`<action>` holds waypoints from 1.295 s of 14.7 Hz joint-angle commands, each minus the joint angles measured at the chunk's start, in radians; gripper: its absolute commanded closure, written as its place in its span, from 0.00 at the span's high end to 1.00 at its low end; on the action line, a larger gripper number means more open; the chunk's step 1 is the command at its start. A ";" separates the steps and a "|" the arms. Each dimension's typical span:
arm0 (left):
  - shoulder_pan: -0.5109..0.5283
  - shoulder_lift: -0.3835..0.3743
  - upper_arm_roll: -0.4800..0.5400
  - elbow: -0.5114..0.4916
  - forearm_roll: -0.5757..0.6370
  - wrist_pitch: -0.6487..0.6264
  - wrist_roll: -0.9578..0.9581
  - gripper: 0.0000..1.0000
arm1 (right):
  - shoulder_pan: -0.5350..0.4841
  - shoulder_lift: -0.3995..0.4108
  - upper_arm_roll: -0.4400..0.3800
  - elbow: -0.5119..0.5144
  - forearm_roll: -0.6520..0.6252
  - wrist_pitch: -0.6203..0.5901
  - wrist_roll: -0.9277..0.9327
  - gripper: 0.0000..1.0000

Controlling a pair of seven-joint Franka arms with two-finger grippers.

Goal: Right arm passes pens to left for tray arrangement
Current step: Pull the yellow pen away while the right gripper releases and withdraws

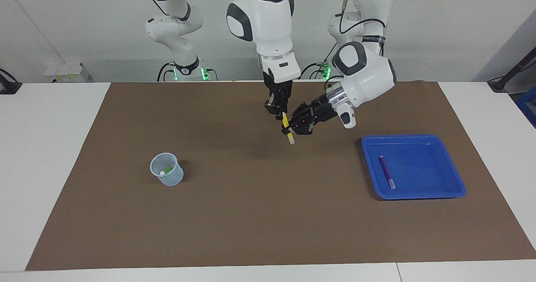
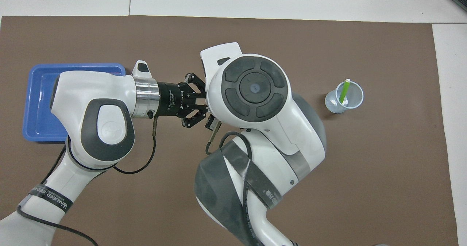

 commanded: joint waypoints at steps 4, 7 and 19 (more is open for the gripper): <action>0.138 -0.052 0.006 -0.036 0.270 -0.203 0.219 0.00 | -0.031 -0.011 -0.001 0.016 0.028 -0.067 0.005 1.00; 0.169 -0.052 0.007 -0.035 0.547 -0.240 0.386 0.00 | -0.083 -0.046 -0.005 0.010 0.015 -0.096 -0.076 1.00; 0.460 -0.030 0.007 -0.133 1.025 0.071 1.151 0.00 | -0.379 -0.125 -0.001 -0.070 0.042 -0.173 -0.145 1.00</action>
